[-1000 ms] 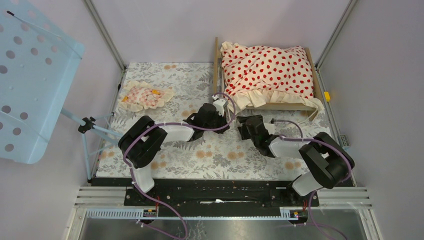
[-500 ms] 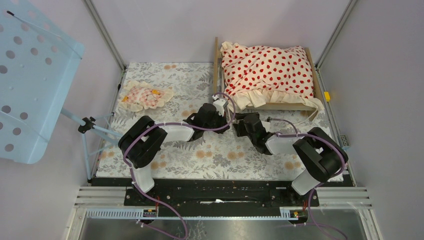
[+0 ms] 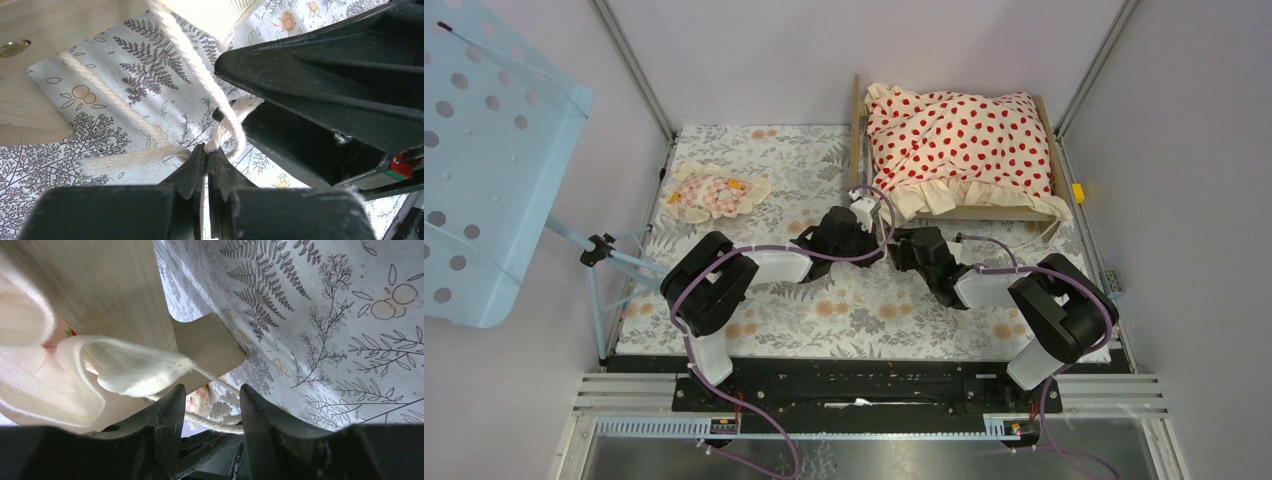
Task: Set up the pet bed
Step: Tie the ropes to the bed frame.
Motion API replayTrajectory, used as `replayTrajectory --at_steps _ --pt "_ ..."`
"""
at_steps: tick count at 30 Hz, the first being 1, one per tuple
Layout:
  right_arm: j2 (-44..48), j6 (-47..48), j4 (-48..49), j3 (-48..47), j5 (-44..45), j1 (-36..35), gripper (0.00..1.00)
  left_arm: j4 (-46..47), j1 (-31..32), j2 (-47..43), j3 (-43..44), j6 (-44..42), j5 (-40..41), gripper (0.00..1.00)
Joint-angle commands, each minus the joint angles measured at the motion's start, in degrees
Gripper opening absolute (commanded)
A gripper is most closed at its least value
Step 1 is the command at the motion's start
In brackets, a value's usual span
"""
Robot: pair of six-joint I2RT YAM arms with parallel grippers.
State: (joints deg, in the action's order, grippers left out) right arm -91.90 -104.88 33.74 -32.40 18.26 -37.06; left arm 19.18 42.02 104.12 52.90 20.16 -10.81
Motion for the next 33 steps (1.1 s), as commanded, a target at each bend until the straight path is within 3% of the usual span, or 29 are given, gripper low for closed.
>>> replayTrajectory --at_steps 1,12,17,21,28,33 --pt "-0.8 -0.6 2.0 -1.4 -0.3 0.3 0.49 2.3 0.3 0.7 1.5 0.2 -2.1 0.0" --pt "-0.6 -0.6 2.6 -0.6 -0.2 0.3 0.25 2.0 0.2 0.9 1.7 0.2 -2.0 0.0" --pt "-0.8 -0.3 3.0 -0.4 -0.1 0.3 0.01 1.8 0.3 0.8 1.7 0.3 -1.8 0.0" --pt "-0.8 -0.1 3.3 -0.2 0.1 0.3 0.0 1.1 0.3 0.8 2.1 0.3 -1.6 0.0" --pt "-1.1 -0.1 3.8 0.1 0.1 0.3 0.0 -0.6 0.3 0.2 2.3 -0.3 -0.1 0.25" --pt "-1.2 0.0 4.3 0.4 0.0 0.3 0.0 -1.3 0.3 -0.6 2.2 -0.7 1.2 0.3"
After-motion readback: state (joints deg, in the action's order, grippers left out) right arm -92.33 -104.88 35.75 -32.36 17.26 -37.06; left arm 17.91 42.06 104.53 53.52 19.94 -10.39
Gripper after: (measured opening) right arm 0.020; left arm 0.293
